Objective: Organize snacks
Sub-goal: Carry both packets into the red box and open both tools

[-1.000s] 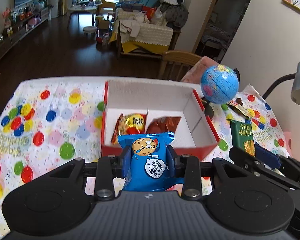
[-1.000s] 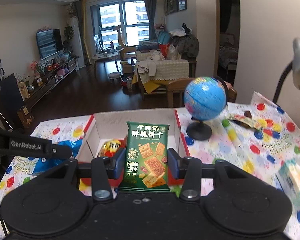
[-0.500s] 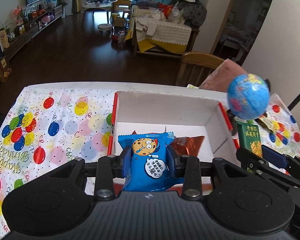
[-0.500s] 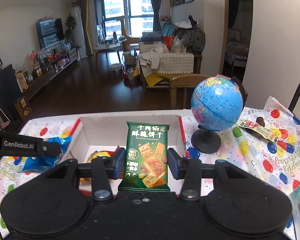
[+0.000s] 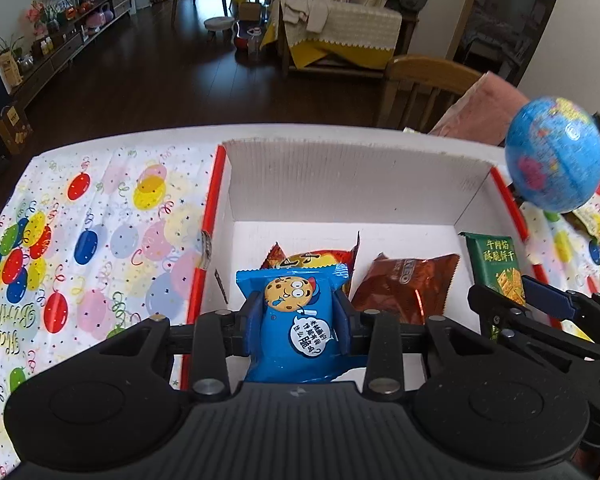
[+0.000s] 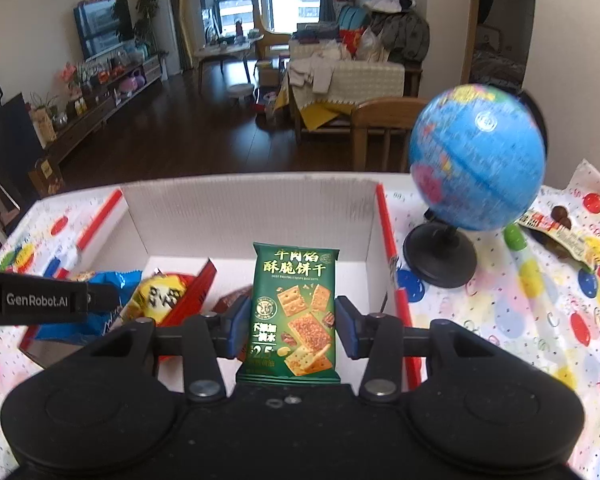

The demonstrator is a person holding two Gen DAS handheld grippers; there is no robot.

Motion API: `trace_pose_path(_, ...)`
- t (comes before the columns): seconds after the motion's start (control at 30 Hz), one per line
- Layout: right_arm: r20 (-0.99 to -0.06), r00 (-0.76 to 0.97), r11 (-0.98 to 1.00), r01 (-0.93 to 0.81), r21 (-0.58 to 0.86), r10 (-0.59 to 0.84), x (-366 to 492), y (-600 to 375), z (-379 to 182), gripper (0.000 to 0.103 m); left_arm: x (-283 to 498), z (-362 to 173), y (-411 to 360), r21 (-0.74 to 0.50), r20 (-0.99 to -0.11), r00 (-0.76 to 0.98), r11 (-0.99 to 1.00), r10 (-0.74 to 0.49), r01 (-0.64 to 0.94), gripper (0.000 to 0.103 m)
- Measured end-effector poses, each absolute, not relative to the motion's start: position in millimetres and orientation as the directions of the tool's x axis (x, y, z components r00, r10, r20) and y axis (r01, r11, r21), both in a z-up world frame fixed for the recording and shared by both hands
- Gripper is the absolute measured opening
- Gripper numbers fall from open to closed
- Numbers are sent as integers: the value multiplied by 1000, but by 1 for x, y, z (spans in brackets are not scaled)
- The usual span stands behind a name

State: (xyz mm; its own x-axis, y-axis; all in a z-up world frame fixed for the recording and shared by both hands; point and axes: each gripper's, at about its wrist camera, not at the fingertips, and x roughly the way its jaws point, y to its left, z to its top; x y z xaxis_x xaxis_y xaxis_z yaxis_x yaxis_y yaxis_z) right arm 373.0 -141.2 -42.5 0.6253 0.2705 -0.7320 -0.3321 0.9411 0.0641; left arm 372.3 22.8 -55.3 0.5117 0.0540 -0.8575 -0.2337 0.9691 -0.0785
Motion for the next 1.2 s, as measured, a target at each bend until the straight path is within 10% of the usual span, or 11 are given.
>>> trace_pose_path(0.63,-770,572,924,-379,56,281,372,-138,-72,45,379,-97,9,-44,-895,443,978,51,-202,37)
trace_pose_path(1.2,-724,622,930,-359,74,298,345,-150,-37,64,347,-56,10,-115,-856,517,977,-6,-179,59)
